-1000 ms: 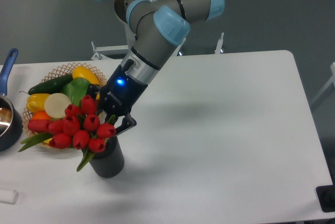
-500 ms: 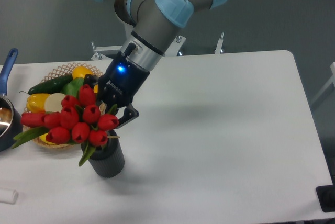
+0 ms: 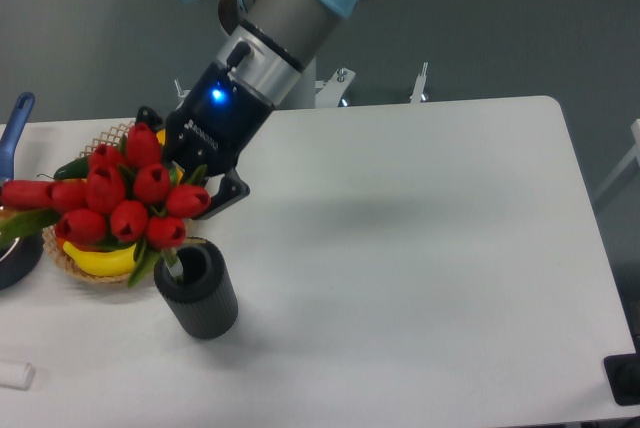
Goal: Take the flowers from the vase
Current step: 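Lift the gripped tulips up out of the black vase, then carry the tulip bunch away from the vase over the open table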
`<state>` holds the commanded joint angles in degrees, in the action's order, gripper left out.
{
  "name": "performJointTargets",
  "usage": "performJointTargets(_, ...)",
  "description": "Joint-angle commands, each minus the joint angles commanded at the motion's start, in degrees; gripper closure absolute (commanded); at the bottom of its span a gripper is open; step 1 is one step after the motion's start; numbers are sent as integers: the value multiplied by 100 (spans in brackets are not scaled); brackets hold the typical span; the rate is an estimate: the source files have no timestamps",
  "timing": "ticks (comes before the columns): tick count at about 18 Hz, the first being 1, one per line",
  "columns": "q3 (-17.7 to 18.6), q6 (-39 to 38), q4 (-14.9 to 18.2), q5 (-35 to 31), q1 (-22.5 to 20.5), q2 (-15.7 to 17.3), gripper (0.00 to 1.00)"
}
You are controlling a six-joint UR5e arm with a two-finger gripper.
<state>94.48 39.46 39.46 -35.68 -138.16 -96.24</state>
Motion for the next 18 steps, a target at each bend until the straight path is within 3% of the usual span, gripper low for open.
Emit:
performJointTargets(5,-26,-44,9,-17,-360,176,55)
performJointTargets(7,-149,-44,9,-9,-736,202,55)
performJointTargets(12,-220,166,0,-9,-1546,88,55)
performJointTargets(18,-158,474,0,193,-2180,-114,55)
